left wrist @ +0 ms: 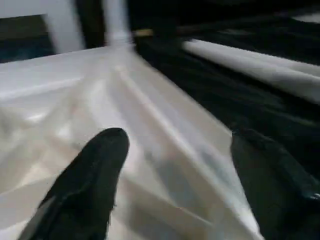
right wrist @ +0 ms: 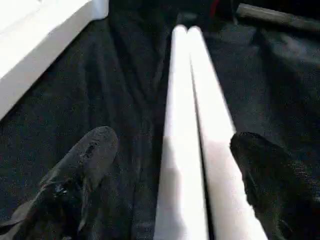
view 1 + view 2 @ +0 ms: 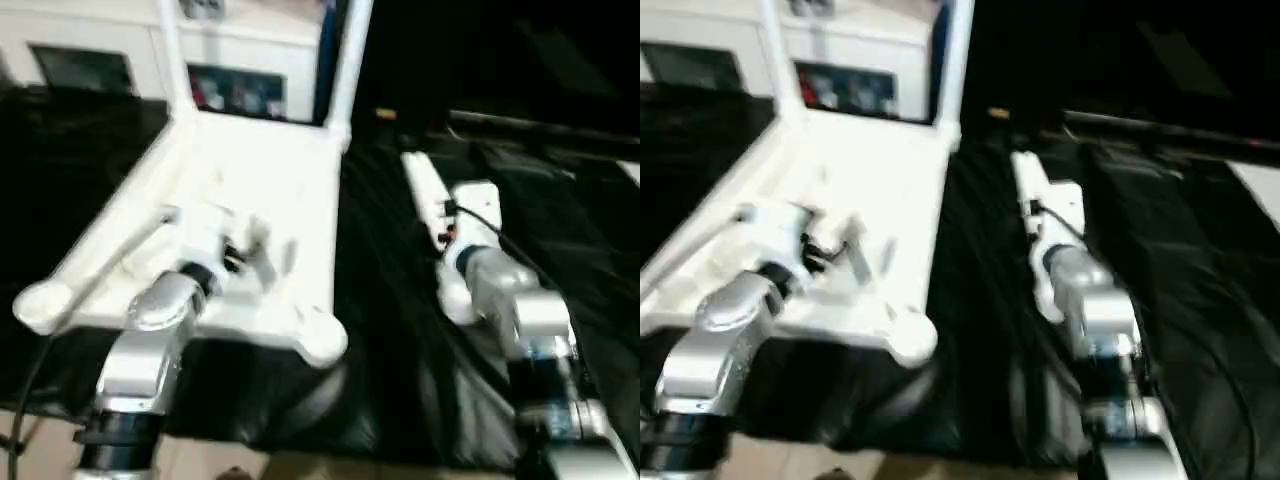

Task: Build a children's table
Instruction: Pick table leg

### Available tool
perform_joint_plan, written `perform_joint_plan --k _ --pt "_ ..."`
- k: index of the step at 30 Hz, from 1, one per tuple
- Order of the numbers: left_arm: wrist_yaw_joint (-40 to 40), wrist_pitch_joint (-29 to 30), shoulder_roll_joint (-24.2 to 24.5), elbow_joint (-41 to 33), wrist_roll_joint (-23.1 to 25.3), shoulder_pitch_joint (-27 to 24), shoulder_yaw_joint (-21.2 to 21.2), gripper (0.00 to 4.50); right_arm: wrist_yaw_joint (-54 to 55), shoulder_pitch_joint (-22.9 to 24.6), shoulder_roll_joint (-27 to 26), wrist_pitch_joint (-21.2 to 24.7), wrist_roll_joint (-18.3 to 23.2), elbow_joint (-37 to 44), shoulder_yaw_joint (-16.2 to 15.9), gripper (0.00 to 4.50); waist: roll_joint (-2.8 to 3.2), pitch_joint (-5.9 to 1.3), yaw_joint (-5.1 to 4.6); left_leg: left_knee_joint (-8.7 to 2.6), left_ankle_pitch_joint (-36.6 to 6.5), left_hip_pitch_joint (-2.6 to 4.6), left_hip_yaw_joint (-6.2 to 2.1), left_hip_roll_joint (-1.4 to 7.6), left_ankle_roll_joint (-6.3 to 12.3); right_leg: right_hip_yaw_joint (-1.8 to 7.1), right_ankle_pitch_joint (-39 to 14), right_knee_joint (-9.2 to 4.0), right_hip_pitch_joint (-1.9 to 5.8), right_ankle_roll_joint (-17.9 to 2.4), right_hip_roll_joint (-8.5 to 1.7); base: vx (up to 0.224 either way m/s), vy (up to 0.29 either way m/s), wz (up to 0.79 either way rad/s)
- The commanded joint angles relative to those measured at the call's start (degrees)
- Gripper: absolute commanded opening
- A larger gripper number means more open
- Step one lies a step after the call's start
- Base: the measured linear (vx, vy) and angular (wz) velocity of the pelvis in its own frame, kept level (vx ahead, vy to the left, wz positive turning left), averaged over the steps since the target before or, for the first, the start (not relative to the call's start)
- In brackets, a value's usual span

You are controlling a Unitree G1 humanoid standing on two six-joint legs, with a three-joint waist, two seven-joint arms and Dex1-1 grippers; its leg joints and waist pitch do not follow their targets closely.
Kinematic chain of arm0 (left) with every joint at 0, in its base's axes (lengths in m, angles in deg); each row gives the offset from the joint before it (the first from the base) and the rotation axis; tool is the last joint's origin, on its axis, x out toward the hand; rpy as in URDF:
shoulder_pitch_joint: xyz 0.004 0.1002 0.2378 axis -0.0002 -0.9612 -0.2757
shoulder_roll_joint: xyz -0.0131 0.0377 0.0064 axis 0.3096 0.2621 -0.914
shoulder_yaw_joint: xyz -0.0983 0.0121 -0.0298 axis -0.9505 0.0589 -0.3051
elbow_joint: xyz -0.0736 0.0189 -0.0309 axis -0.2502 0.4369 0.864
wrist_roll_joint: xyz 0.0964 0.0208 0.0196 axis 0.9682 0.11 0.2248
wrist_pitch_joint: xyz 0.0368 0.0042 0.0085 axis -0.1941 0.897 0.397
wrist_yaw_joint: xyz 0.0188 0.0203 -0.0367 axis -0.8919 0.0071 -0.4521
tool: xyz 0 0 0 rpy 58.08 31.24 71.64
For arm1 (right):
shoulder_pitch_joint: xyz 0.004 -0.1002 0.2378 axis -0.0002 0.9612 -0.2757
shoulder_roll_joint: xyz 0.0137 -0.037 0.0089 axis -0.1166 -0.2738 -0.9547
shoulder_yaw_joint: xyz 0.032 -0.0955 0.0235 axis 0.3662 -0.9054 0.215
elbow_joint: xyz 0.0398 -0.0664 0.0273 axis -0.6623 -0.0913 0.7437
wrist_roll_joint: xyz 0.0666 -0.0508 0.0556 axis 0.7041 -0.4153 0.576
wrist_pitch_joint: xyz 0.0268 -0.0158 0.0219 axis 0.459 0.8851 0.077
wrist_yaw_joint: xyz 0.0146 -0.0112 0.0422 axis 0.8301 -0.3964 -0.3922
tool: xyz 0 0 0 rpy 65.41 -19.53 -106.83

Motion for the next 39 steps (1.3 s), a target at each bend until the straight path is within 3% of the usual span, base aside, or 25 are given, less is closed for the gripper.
perform_joint_plan --k 1,2,3,5,8,10,14,15,18,21,22,25,26,28,32,37,38,39 --pt "5.4 3.1 1.9 -3.6 -1.4 1.6 2.5 4.12 0.6 -3.0 2.3 2.9 -1.1 -5.2 -0.3 4.43 0.85 -2.64 0.05 -5.37 -12.6 1.71 0.69 2.02 -2.93 1.16 -12.9 -4.49 2.37 -9.8 -2.69 -0.096 -0.055 0.02" --pt "6.2 3.5 2.3 -4.1 -1.6 1.6 2.8 4.12 0.4 -3.5 2.5 3.2 -1.1 -6.2 -0.3 4.43 0.30 -2.47 -0.03 -5.49 -14.7 1.69 0.86 2.18 -3.47 1.14 -15.6 -4.78 2.22 -9.4 -2.78 -0.088 -0.048 0.00" --pt "8.1 5.1 3.3 -5.4 -2.4 1.7 3.4 4.23 -0.4 -4.9 3.3 4.0 -1.2 -8.4 -0.7 4.45 0.26 -2.23 0.26 -5.74 -18.1 1.87 1.14 2.39 -4.66 1.15 -21.9 -5.35 1.86 -7.4 -2.99 -0.074 -0.035 0.00" --pt "9.4 6.4 4.0 -6.3 -3.2 1.6 3.9 4.23 -1.1 -5.7 3.8 5.1 -1.3 -9.8 -1.0 4.46 -0.10 -2.18 0.49 -5.72 -18.6 2.10 1.38 2.44 -4.73 1.25 -23.1 -5.66 1.41 -6.5 -2.93 -0.066 -0.032 0.02" --pt "12.2 9.3 5.9 -9.0 -4.7 1.6 5.9 4.23 -2.4 -9.0 4.3 7.1 -1.4 -15.6 -0.6 4.46 -0.05 -2.53 0.44 -5.82 -15.4 1.22 1.37 2.43 -4.76 1.13 -20.1 -5.08 1.89 -6.8 -2.87 0.000 0.000 0.00" --pt "12.9 10.7 6.4 -9.5 -5.1 1.7 6.4 4.23 -3.7 -10.6 4.3 7.1 -1.1 -18.9 -0.3 4.46 -0.09 -2.61 0.49 -5.75 -13.8 1.00 1.52 2.46 -4.78 1.16 -18.0 -4.97 1.90 -7.0 -2.78 0.000 0.000 0.00" --pt "13.3 11.4 6.4 -10.0 -5.4 1.9 6.3 4.23 -6.4 -11.9 4.2 7.3 0.1 -22.6 -0.2 4.46 0.06 -2.80 0.51 -5.63 -11.8 0.83 1.72 2.53 -4.45 1.08 -14.3 -4.63 2.04 -8.3 -2.67 0.000 0.000 0.00" --pt "13.4 11.7 6.4 -10.1 -5.4 2.0 6.3 4.23 -6.7 -12.2 4.2 7.1 0.2 -23.4 -0.3 4.46 -0.14 -2.89 0.51 -5.59 -11.4 0.82 1.78 2.57 -4.34 1.05 -13.6 -4.58 2.10 -8.5 -2.66 0.000 0.000 0.00" --pt "13.6 12.6 6.5 -10.4 -5.3 2.6 6.3 4.23 -8.7 -13.5 4.0 7.2 0.9 -26.8 -0.4 4.46 0.32 -3.20 0.69 -5.50 -10.0 0.95 2.00 2.71 -4.17 0.76 -9.3 -4.20 2.18 -10.1 -2.69 0.000 0.000 0.00" --pt "13.1 13.3 6.6 -10.6 -5.4 3.1 6.8 4.23 -9.0 -15.1 3.9 6.2 0.0 -30.9 -0.6 4.46 0.16 -3.24 0.74 -5.34 -6.8 0.69 2.29 2.81 -3.91 0.63 -4.4 -3.74 2.46 -11.3 -2.61 0.000 0.000 0.00" --pt "12.8 13.1 6.6 -10.7 -4.9 3.1 7.0 4.23 -8.6 -15.5 3.9 5.6 -0.3 -31.9 -0.6 4.46 -0.18 -3.16 0.83 -5.36 -6.5 0.66 2.37 2.81 -3.76 0.58 -4.5 -3.72 2.51 -11.5 -2.65 0.000 0.000 0.00" --pt "12.1 13.1 6.5 -10.8 -4.1 3.2 7.3 4.23 -8.2 -16.3 3.9 4.5 -0.6 -33.9 -0.4 4.46 0.00 -3.12 0.85 -5.42 -6.8 0.70 2.35 2.94 -4.17 0.53 -5.0 -3.76 2.53 -11.3 -2.71 0.000 0.000 0.00" --pt "12.0 13.2 6.6 -10.9 -3.9 3.1 7.3 4.23 -8.1 -16.7 4.0 3.9 -0.7 -34.9 -0.3 4.46 -0.69 -3.11 0.74 -5.44 -7.2 0.64 2.37 3.02 -4.20 0.47 -5.7 -3.84 2.57 -11.2 -2.79 0.000 0.000 0.00" --pt "11.9 13.6 6.7 -11.1 -3.9 3.0 7.2 4.23 -8.6 -17.3 4.1 3.5 -0.6 -36.7 -0.1 4.46 -0.29 -2.95 0.83 -5.50 -8.5 0.72 2.34 3.05 -4.40 0.54 -8.0 -3.98 2.42 -10.8 -2.93 0.000 0.000 0.00" --pt "11.2 12.7 7.3 -10.8 -2.6 3.4 7.3 4.23 -11.3 -18.7 3.8 4.4 1.1 -40.4 1.3 4.46 -0.85 -2.76 0.73 -5.62 -10.3 0.69 2.28 3.17 -4.51 0.52 -10.6 -4.19 2.28 -10.1 -2.97 0.000 0.000 0.00" --pt "11.2 13.2 7.2 -11.0 -3.2 3.8 6.9 4.23 -12.4 -19.7 3.5 5.0 2.1 -43.0 2.5 4.46 -0.83 -2.84 0.84 -5.53 -8.7 0.65 2.31 3.18 -4.39 0.48 -9.4 -3.98 2.24 -10.6 -3.02 0.000 0.000 0.00" --pt "11.3 13.4 7.2 -11.2 -3.3 3.8 6.8 4.23 -12.7 -19.8 3.5 5.2 2.3 -43.4 2.7 4.19 -0.82 -2.80 0.86 -5.55 -8.7 0.60 2.34 3.18 -4.33 0.48 -9.2 -4.01 2.26 -10.7 -3.03 0.000 0.000 0.00" --pt "11.6 13.5 7.3 -11.3 -3.5 3.8 6.9 4.23 -12.7 -19.8 3.4 5.2 2.3 -43.7 2.8 4.19 -0.81 -2.81 0.88 -5.54 -8.6 0.60 2.32 3.20 -4.32 0.48 -9.1 -3.97 2.26 -10.7 -3.05 0.000 0.000 0.00"
